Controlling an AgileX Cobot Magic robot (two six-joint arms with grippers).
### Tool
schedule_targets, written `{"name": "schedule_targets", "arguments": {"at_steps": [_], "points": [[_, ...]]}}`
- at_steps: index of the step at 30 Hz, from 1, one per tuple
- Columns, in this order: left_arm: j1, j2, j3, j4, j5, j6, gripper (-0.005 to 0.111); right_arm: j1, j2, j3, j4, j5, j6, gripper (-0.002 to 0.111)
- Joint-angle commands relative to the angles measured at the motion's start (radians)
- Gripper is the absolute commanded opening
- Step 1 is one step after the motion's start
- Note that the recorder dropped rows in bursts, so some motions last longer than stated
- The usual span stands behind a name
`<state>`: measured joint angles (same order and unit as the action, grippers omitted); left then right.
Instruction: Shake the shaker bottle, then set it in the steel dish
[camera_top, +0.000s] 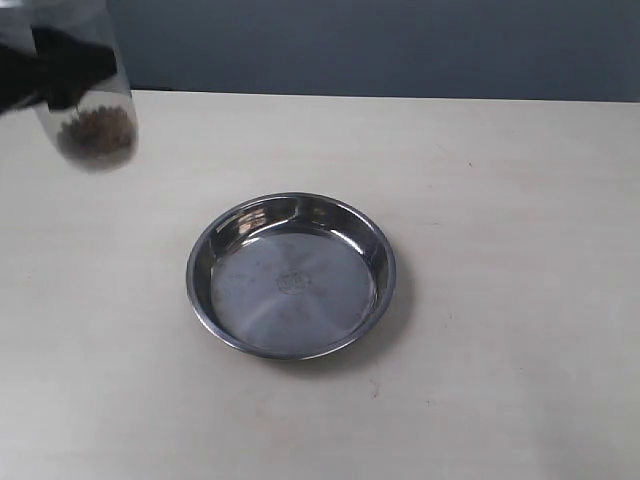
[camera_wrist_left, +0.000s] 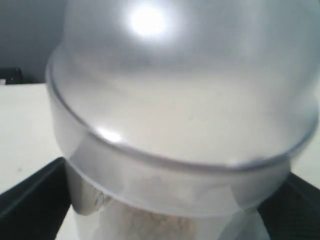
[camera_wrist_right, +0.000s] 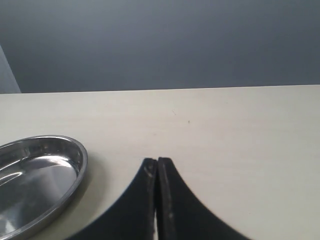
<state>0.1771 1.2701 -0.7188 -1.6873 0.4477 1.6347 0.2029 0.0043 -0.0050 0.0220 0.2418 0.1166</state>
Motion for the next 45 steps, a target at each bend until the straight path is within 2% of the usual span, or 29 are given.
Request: {"name": "schedule_targets", "arguments": {"at_steps": [1,3,7,14,19,26,31,45], "points": [[0.000,-0.081,-0.019,-0.057,0.138,0.098,0.000,-0.004,-0.004,0.005,0.000,-0.012,0.000,-0.001],[0.000,-0.164,-0.051,-0.057,0.122,0.100,0.000,-0.004,-0.004,0.005,0.000,-0.010,0.000,-0.001],[0.000,-0.157,0.113,-0.057,0.112,0.156,0.000,-0.004,-0.004,0.005,0.000,-0.012,0.000,-0.001],[0.000,-0.182,0.123,-0.057,0.174,0.204,0.000,-0.004,-0.004,0.005,0.000,-0.012,0.000,-0.001],[0.000,-0.134,0.175,-0.057,0.224,0.405,0.000,-0.004,-0.004,0.005,0.000,-0.012,0.000,-0.001],[0.000,-0.008,0.177,-0.057,0.203,0.473,0.000,-0.004,-0.004,0.005,0.000,-0.015,0.000,-0.001],[0.000,0.123,0.129,-0.057,0.164,0.492,0.000,-0.004,-0.004,0.005,0.000,-0.013,0.000,-0.001],[0.000,0.470,-0.140,-0.057,0.267,0.492,0.000,-0.004,-0.004,0.005,0.000,-0.013,0.000,-0.001]]}}
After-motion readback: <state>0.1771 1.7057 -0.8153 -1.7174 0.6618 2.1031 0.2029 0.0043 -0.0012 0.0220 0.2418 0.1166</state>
